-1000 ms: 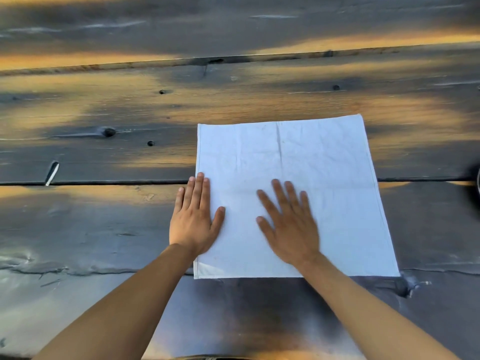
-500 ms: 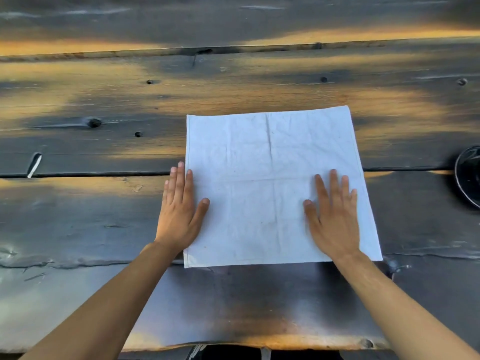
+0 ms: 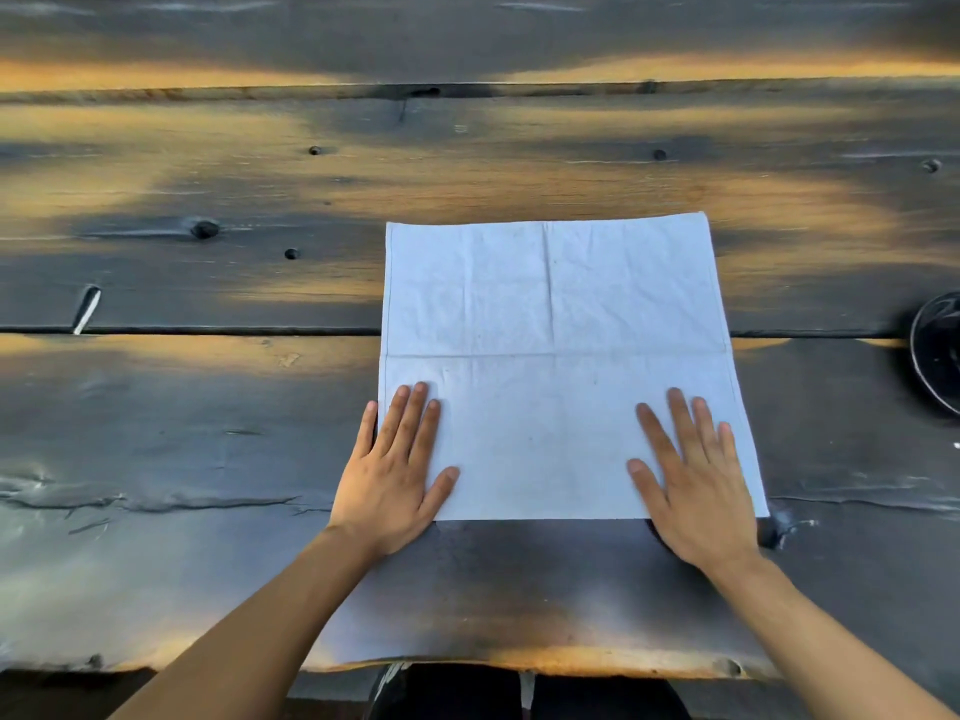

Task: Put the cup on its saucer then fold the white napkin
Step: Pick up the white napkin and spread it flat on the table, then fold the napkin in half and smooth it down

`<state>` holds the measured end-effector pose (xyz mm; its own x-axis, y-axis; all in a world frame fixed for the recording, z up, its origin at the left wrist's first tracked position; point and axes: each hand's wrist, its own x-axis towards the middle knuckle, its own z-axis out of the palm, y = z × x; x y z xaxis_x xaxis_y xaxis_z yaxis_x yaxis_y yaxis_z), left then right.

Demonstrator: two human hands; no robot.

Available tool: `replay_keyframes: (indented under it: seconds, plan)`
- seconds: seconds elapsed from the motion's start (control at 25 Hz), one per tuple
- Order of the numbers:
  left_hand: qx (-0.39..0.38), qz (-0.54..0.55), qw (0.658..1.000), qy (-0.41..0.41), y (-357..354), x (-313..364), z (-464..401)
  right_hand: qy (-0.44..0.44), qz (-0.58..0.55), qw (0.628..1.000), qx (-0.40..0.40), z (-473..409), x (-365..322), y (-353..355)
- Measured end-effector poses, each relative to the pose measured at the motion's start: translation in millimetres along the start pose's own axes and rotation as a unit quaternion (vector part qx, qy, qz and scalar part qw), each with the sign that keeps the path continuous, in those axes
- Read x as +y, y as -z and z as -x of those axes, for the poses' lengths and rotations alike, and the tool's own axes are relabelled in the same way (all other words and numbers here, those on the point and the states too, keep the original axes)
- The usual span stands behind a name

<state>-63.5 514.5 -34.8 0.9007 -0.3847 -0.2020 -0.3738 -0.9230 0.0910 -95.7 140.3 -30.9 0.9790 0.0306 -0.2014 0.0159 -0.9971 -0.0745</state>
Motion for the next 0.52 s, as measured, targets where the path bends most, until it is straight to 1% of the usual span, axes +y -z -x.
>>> replay_keyframes:
  seconds: [0.12,0.2,0.24,0.36,0.4,0.52]
  plan:
    - [-0.015,0.001,1.000,0.005,7.8,2.8,-1.5,-0.007,-0.019,1.000,-0.022,6.6,20.2,6.7]
    - [-0.011,0.012,1.000,-0.005,13.6,1.0,1.9,-0.013,-0.074,0.997,-0.023,8.8,19.9,15.2]
    - [0.001,0.023,1.000,-0.018,15.1,-2.9,7.2,-0.012,-0.102,0.995,-0.012,12.3,23.5,20.6]
    - [0.053,0.055,0.993,-0.095,17.5,-22.7,34.8,0.018,-0.119,0.991,0.064,34.6,54.1,33.9]
    - [0.068,0.062,0.988,-0.123,17.8,-29.4,45.2,0.018,-0.122,0.990,0.066,43.0,65.6,37.2]
    - [0.084,0.054,0.979,-0.178,22.5,-40.5,62.0,0.030,-0.102,0.994,0.026,57.7,85.2,38.8]
